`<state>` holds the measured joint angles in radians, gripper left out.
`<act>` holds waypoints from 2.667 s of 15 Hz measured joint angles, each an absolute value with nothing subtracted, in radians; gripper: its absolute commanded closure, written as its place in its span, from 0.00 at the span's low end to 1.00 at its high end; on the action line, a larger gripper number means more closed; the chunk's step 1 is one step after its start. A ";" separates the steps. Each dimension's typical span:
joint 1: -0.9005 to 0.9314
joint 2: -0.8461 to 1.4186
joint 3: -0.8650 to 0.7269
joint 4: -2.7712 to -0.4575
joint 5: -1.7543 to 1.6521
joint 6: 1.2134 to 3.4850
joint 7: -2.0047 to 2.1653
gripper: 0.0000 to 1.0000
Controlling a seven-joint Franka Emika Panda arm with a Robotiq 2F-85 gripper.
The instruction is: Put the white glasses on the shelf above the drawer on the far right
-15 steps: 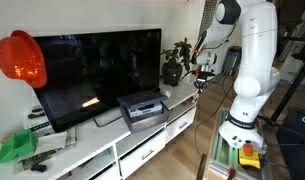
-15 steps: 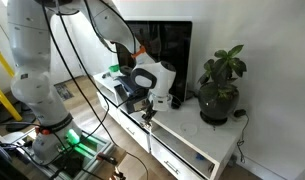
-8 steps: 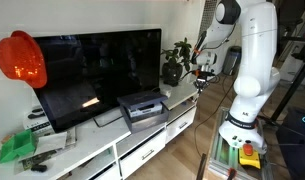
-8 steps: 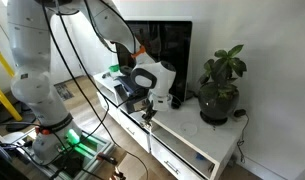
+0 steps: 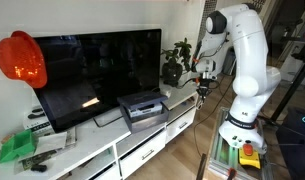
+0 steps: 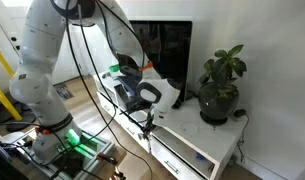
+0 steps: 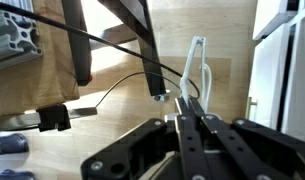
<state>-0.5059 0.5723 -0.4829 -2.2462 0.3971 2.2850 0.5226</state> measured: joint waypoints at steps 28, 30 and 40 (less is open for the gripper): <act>-1.048 1.156 0.051 -1.778 1.003 2.673 -0.182 0.99; -1.048 1.179 0.074 -1.753 1.044 2.705 -0.235 0.99; -1.047 1.305 0.126 -1.590 1.198 2.756 -0.416 0.99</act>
<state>-1.0475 1.3046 0.1260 -1.5897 1.1983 2.7555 -0.4159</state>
